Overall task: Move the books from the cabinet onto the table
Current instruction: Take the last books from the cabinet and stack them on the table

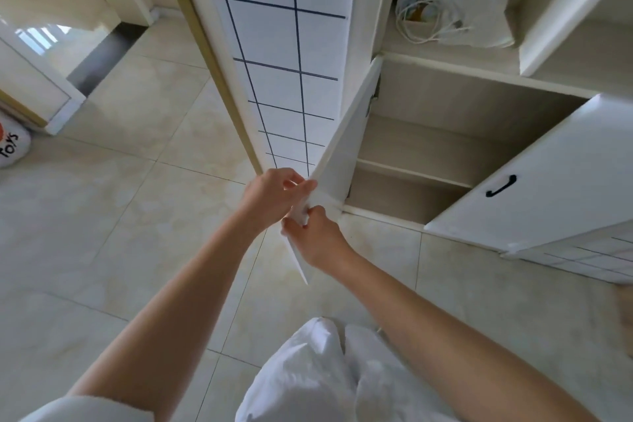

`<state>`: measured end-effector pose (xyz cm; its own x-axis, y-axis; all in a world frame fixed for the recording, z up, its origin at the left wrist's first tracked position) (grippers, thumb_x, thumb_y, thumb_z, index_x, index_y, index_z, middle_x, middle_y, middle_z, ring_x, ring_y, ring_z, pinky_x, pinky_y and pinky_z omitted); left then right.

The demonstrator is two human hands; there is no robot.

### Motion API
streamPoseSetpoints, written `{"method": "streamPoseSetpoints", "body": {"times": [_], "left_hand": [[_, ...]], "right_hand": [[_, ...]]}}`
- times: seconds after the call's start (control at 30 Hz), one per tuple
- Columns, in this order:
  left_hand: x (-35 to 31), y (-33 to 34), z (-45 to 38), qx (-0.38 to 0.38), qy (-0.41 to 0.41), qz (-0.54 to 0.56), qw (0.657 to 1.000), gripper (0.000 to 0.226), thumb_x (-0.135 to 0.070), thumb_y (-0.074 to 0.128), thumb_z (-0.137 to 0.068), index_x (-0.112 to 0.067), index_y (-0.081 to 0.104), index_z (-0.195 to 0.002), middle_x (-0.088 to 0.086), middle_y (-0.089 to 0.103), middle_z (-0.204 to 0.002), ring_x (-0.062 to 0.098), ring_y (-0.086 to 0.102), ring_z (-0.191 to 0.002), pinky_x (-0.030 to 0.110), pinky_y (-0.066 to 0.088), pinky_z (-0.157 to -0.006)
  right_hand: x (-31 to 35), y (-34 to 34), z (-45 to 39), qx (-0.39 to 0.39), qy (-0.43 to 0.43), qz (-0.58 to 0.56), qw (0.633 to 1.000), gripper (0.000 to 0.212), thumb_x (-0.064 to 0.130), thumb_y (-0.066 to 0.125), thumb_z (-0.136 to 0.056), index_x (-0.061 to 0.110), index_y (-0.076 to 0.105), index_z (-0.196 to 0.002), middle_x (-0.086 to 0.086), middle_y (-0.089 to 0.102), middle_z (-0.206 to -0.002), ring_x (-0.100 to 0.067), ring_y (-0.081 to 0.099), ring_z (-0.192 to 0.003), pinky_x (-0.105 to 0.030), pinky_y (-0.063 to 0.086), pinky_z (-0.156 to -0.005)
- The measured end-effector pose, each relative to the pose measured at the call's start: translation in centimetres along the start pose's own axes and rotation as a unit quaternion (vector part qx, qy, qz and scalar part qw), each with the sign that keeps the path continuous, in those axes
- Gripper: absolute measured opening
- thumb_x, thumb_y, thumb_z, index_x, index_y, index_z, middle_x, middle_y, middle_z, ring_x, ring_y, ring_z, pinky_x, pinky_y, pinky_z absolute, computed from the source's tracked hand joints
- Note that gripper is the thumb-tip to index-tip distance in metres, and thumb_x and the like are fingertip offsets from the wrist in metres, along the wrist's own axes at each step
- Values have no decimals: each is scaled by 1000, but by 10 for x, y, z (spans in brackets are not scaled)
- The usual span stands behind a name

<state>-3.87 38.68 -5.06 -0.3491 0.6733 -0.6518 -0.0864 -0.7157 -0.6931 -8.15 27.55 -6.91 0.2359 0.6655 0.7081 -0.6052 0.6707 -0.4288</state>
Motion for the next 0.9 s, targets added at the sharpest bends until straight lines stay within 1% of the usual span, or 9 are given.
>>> {"method": "streamPoseSetpoints", "body": {"times": [0.1, 0.2, 0.33, 0.43, 0.53, 0.6, 0.67, 0.77, 0.9], "left_hand": [[-10, 6, 0, 13, 18, 20, 1000, 29, -48, 70, -80, -19, 70, -74, -5, 71, -62, 9, 68, -52, 40, 61, -67], [-23, 20, 1, 42, 13, 59, 997, 28, -41, 77, -77, -14, 70, -78, -2, 72, -60, 13, 70, -52, 41, 62, -66], [-44, 49, 0, 68, 25, 40, 997, 41, -48, 77, -73, -22, 66, -103, -6, 73, -64, 9, 71, -60, 42, 60, -76], [-69, 68, 1, 28, 112, -34, 993, 71, -65, 67, -71, -37, 44, -133, -19, 69, -99, 6, 69, -82, 39, 57, -80], [-110, 88, 11, -53, 245, -50, 967, 78, -56, 66, -78, -31, 35, -145, -8, 50, -141, 11, 55, -120, 34, 50, -93], [-139, 106, 19, -93, 331, -73, 936, 72, -49, 63, -84, -17, 41, -145, 0, 45, -148, 18, 40, -137, 39, 42, -107], [-164, 124, 21, -116, 364, -87, 920, 68, -47, 62, -85, -10, 47, -140, 5, 48, -146, 23, 33, -143, 43, 35, -113], [-197, 149, 9, -130, 391, -114, 904, 53, -46, 64, -86, -8, 60, -123, 5, 62, -130, 24, 40, -139, 42, 37, -112], [-235, 183, -11, -153, 400, -116, 896, 38, -40, 62, -90, -6, 66, -106, 6, 66, -114, 26, 52, -128, 51, 43, -103]], "right_hand": [[-10, -8, 3, 5, 5, 12, 1000, 47, 40, 48, -91, 7, 46, -124, -9, 62, -115, -26, 61, -98, -36, 50, -82], [-24, -21, 12, 15, 4, 22, 1000, 43, 37, 48, -93, 9, 50, -126, -7, 66, -113, -23, 63, -92, -33, 49, -75], [-50, -49, 31, 25, 2, -2, 1000, 40, 34, 49, -94, 12, 51, -127, -3, 67, -116, -17, 60, -90, -26, 46, -73], [-80, -78, 39, 24, 7, -16, 1000, 39, 36, 53, -90, 20, 59, -124, 3, 71, -109, -15, 64, -98, -29, 51, -85], [-106, -112, 49, 20, -4, -29, 999, 41, 36, 56, -90, 24, 58, -129, 7, 68, -116, -11, 64, -105, -24, 47, -85], [-122, -136, 56, 9, -18, -32, 999, 39, 33, 55, -92, 24, 58, -130, 7, 66, -120, -12, 66, -103, -22, 48, -84], [-138, -162, 64, 11, -32, -25, 999, 38, 33, 51, -95, 25, 55, -132, 9, 63, -124, -14, 68, -99, -20, 49, -80], [-161, -204, 68, 9, -48, -13, 999, 38, 30, 47, -98, 30, 50, -136, 12, 61, -126, -14, 68, -99, -15, 46, -73], [-187, -270, 63, -49, -77, 18, 996, 28, 23, 44, -99, 23, 63, -119, -5, 70, -107, -23, 64, -100, -35, 48, -80]]}}
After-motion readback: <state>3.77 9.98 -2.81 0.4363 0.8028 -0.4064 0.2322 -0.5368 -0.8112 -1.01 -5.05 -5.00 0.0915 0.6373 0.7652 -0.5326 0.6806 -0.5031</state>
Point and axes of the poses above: each hand's wrist, its own z-axis away from the middle knuckle, its own y-axis out of the palm, x = y × z, the point moved 9 cm from there along -z, towards the middle knuckle
